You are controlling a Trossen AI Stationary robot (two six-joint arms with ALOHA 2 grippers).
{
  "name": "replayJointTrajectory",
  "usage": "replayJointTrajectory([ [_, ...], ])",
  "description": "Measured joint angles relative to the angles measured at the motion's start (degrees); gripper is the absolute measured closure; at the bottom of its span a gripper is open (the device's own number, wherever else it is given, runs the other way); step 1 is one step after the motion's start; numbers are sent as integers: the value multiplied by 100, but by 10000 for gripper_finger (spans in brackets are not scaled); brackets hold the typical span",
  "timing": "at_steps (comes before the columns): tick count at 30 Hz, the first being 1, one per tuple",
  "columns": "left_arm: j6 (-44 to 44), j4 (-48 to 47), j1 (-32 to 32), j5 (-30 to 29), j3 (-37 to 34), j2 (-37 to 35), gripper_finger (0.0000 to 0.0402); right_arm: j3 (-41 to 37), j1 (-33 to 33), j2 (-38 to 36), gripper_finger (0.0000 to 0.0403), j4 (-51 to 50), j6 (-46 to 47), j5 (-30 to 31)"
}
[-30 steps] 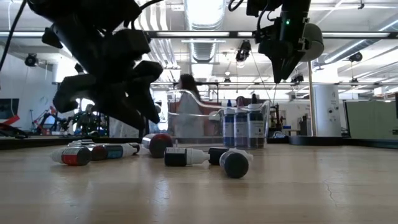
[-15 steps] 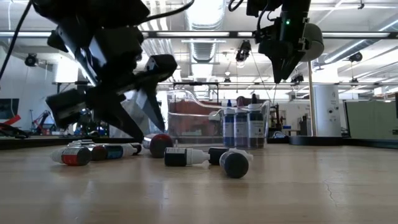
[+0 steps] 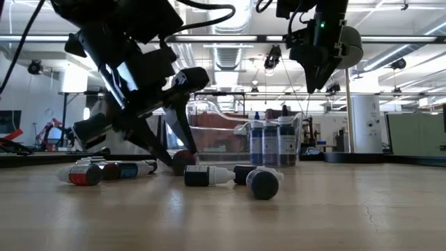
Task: Pick & Place food coloring
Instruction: Put the big pink food coloring bottle into the transparent bin
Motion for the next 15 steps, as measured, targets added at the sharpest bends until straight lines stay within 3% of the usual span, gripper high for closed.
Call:
replayJointTrajectory([
  [15, -2016, -1226, 22, -365, -28, -382, 271, 0, -2, 7, 174, 112, -23, 136],
])
